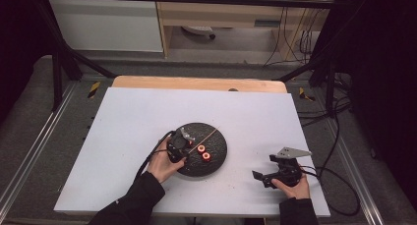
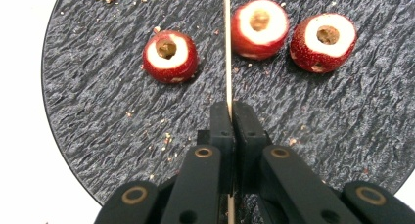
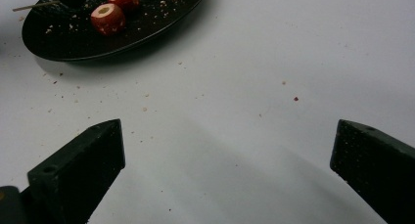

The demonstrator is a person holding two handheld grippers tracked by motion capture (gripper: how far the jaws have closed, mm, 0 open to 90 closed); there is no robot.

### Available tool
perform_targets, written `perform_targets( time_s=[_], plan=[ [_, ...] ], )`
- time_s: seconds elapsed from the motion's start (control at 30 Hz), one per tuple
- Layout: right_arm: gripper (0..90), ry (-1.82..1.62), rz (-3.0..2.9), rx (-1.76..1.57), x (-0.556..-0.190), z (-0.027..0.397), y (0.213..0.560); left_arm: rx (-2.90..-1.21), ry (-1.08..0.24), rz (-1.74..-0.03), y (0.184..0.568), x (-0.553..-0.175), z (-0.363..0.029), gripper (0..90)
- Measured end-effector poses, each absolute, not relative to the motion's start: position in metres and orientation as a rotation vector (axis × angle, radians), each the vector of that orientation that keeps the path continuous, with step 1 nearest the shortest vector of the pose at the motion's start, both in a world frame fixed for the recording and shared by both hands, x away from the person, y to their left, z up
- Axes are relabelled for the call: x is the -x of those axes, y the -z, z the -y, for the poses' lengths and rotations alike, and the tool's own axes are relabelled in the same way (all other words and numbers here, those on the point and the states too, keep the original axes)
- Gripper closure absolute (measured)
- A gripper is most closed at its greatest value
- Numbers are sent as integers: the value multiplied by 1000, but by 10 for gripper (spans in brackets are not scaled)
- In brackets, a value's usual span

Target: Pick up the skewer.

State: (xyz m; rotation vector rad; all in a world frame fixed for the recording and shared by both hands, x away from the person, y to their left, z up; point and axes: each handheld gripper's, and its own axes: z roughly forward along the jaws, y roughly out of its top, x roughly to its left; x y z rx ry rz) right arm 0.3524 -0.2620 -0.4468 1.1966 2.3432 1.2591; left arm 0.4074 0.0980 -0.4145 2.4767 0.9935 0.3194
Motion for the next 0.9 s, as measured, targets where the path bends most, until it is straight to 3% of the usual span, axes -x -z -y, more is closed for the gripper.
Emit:
perform_targets(
  time_s=[0.43,0.9],
  plan=[
    [6,-1255,-2344,-1200,-352,262,447,-2429,-313,-990,410,-403,-105,881],
    [6,-1249,-2343,-1217,-352,260,448,-2277,-302,-979,402,-389,-139,881]
  ],
)
